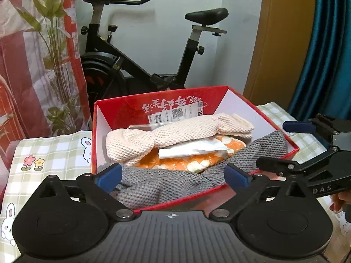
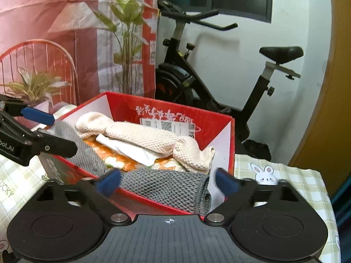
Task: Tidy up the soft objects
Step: 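Lower the grey cloth into the box and open both grippers, then move both open grippers from the box to the black glove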
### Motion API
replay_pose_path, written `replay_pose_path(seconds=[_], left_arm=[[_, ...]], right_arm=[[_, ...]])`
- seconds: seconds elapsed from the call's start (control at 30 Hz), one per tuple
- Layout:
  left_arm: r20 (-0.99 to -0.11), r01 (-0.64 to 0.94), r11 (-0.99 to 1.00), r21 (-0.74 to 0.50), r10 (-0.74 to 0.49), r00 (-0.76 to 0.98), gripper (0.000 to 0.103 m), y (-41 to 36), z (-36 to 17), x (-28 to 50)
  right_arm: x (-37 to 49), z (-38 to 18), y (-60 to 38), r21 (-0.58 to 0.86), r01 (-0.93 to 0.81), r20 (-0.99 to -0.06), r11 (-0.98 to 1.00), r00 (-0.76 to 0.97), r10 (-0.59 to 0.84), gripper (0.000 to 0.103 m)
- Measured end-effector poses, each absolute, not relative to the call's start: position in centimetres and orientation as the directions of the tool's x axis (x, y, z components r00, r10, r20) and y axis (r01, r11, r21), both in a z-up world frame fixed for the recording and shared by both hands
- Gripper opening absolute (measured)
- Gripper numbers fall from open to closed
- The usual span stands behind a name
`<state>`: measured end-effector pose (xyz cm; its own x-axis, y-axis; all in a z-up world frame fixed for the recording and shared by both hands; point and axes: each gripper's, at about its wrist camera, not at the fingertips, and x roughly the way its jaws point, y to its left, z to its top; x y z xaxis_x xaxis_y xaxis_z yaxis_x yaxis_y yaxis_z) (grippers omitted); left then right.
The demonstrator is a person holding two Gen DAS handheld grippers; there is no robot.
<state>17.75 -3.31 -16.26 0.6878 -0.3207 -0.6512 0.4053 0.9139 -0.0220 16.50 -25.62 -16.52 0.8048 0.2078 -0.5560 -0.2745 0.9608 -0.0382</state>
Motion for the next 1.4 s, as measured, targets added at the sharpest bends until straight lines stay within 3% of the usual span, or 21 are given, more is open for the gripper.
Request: replay_pose_path(seconds=[0.67,1.4], left_arm=[[-0.608,0.286,0.958,-0.03,-0.244,0.755,0.103,-1.3,-16.1,11.4],[-0.7,0.249,0.964,-0.093,-0.241,0.672,0.103,0.9,-20.3,5.1]], right_arm=[[10.6,-16.1,-24.5,-0.018,-0.255,-0.445,0.967,0.868,0.22,0.103],[4.4,-20.7,-24.1,0.041,-0.301,-0.573,0.953,0.774,0.269,0.103]])
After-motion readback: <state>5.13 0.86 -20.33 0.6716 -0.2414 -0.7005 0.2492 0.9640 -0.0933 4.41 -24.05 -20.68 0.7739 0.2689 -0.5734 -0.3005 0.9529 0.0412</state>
